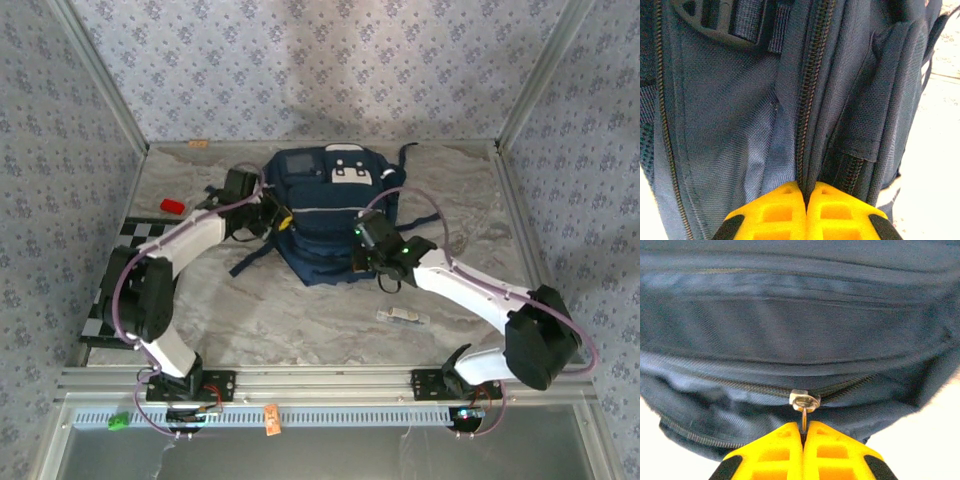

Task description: Pack the student bag

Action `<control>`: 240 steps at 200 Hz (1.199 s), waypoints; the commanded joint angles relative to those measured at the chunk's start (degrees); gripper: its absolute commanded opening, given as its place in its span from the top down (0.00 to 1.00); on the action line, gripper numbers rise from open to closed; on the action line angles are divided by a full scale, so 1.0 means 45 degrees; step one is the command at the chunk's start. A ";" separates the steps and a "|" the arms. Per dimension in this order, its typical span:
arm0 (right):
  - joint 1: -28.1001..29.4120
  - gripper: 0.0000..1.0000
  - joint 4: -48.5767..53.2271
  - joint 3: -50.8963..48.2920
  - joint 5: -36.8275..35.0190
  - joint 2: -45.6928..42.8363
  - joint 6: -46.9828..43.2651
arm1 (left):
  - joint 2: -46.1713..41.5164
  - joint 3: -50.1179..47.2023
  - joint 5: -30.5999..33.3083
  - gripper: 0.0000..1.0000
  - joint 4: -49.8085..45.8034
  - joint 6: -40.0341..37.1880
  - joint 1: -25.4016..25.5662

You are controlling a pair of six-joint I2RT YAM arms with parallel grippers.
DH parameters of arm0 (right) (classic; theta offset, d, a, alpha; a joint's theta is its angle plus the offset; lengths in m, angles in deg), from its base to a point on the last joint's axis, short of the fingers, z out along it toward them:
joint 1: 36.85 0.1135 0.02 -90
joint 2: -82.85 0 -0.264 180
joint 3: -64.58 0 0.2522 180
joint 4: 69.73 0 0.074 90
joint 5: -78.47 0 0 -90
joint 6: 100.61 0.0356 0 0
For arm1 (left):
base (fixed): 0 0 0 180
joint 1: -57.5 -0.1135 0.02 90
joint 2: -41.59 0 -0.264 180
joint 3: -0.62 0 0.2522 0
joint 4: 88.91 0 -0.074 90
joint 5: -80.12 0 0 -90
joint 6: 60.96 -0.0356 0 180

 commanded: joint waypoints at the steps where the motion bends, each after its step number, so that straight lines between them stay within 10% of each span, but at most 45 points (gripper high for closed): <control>1: 0.1432 1.00 -0.0044 0.1476 0.1036 0.1129 0.0386 | 0.1066 0.1977 -0.0620 1.00 0.0604 -0.1633 -0.0283; 69: 0.1506 1.00 0.0026 0.2144 0.0088 0.2417 0.0833 | -0.0765 -0.0180 -0.0353 0.61 0.0122 -0.2208 -0.1095; 132: 0.1526 1.00 -0.0341 0.1722 0.0167 0.2295 0.1345 | -0.3241 -0.3805 0.0857 0.42 0.2568 0.2467 0.0949; 195: 0.1586 1.00 -0.0691 0.1776 0.0217 0.2411 0.1559 | -0.1714 -0.4112 0.2663 0.44 0.4379 0.5439 0.3262; 240: 0.1584 1.00 -0.0312 0.1694 -0.0207 0.2241 0.1549 | -0.1181 -0.3905 0.3406 0.80 0.3938 0.5237 0.3374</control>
